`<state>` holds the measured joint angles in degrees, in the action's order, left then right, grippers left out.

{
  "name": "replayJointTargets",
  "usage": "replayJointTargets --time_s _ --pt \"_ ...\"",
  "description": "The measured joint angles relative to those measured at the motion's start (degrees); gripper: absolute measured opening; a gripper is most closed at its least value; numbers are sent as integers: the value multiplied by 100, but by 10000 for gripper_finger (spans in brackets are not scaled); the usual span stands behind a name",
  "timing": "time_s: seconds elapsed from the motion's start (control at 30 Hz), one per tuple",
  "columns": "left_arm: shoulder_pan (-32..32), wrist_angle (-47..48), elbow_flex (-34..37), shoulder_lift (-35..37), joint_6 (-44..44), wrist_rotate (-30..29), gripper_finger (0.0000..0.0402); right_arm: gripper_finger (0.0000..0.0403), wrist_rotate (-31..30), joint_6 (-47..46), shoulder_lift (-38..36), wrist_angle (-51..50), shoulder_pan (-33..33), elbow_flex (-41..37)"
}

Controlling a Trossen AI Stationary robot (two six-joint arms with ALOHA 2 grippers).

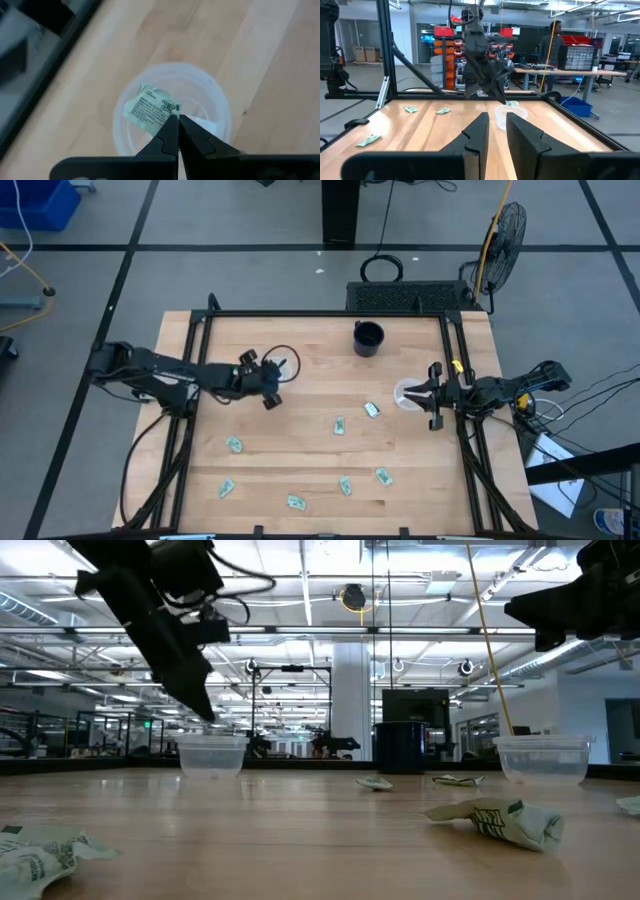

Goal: Pick and place items into bin
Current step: Put the white stevia packet into the left transparent bin, then put the white brown stevia packet into the right transparent bin

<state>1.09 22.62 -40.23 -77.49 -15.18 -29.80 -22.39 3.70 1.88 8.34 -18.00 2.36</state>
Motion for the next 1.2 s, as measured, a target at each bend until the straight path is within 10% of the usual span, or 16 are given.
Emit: replayJointTargets --time_s 0.77,1.2 --pt "943 -316 0 -453 634 1350 60 64 -7 -345 1057 320 0 1" --pt "912 -438 -303 -128 1213 1282 108 174 7 -202 2534 1458 2 293"
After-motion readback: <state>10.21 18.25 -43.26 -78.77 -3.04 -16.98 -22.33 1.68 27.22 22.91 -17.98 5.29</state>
